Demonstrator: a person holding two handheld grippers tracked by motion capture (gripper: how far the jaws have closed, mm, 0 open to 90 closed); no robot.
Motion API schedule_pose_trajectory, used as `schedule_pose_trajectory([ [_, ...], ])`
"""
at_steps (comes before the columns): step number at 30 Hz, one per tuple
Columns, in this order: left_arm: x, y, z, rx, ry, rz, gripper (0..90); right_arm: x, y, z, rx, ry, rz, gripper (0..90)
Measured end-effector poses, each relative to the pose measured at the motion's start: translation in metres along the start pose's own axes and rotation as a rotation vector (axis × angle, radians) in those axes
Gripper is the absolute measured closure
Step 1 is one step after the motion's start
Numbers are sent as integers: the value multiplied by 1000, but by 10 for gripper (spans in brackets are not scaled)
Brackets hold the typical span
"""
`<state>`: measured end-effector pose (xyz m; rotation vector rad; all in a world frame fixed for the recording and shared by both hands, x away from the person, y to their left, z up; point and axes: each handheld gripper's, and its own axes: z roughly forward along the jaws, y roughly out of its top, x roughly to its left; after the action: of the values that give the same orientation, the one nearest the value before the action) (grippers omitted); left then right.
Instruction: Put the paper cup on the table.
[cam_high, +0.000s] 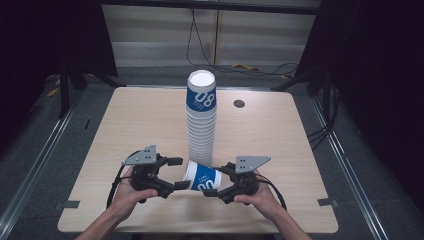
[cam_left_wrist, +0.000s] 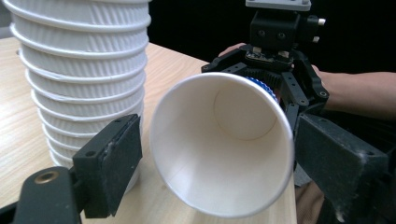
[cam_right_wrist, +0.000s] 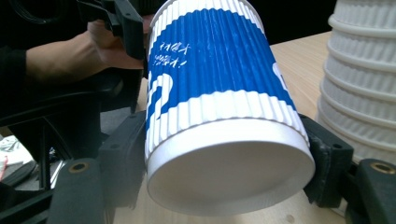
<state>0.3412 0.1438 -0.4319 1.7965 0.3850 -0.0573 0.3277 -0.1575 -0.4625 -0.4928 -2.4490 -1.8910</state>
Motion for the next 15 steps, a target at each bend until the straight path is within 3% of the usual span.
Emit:
schedule_pose_trajectory([
  [7,0,-1,5,5,-24,-23,154,0,1,0,-44,17,12,279],
  [15,-1,-1,11,18,-33,-17,106,2,2,1,-59,32,9,280],
])
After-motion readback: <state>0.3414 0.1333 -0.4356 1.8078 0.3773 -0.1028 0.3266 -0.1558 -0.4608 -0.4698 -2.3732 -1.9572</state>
